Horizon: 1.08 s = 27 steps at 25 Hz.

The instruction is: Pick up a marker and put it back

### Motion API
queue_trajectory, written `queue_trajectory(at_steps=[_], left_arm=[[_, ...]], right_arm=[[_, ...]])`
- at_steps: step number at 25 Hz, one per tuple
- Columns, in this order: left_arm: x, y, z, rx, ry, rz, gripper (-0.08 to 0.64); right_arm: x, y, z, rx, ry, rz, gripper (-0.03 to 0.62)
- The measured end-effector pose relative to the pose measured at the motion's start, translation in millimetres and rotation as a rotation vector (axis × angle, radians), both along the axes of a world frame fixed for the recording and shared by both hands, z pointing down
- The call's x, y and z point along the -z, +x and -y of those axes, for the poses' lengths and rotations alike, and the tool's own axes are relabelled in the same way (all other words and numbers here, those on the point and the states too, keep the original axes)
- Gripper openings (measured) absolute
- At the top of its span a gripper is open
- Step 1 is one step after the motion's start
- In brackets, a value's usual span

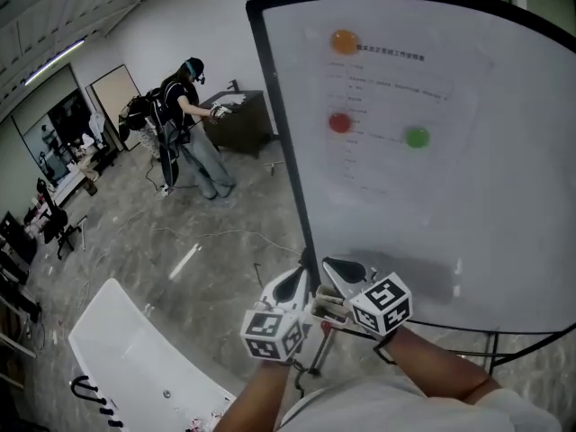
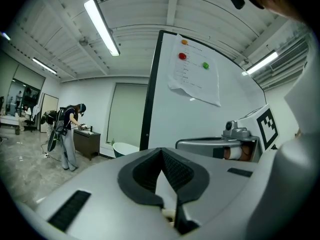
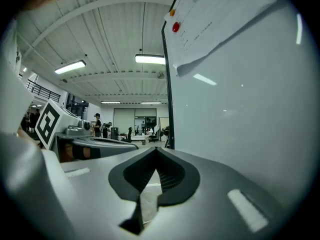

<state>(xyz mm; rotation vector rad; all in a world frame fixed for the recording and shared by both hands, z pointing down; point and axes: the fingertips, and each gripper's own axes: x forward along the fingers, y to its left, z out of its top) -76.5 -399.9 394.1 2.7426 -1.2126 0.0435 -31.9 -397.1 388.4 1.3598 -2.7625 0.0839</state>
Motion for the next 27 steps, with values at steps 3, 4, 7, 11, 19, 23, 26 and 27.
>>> queue_trajectory(at_steps=[3,4,7,11,19,23,26,27], left_arm=[[4.9,1.7,3.2,0.002,0.006,-0.002,0.002],[5.9,2.1,4.1,0.002,0.007,-0.004,0.002],[7.1,3.1,5.4,0.0,0.008,-0.006,0.002],[8.0,4.8,5.9,-0.005,0.009,-0.007,0.002],[8.4,9.0,5.7,-0.014,0.006,-0.009,0.002],[6.0,8.7,7.0,-0.013,-0.003,-0.009,0.002],[5.0,9.0,7.6,-0.012,-0.003,-0.011,0.002],[4.7,9.2,7.8,-0.013,-0.003,-0.011,0.002]], right_arm=[[3.8,4.0,0.8,-0.013,0.009,0.001,0.002],[4.7,5.2,1.2,-0.017,0.01,0.002,0.002],[6.7,6.7,1.6,-0.021,0.011,0.005,0.002],[9.4,7.6,2.1,-0.02,0.012,0.006,0.002],[13.2,9.5,0.5,-0.021,0.011,0.006,0.002],[12.8,10.0,0.7,-0.023,0.011,0.003,0.002],[10.3,10.6,1.0,-0.022,0.006,0.006,0.002],[9.1,10.8,1.3,-0.021,0.003,0.007,0.002]])
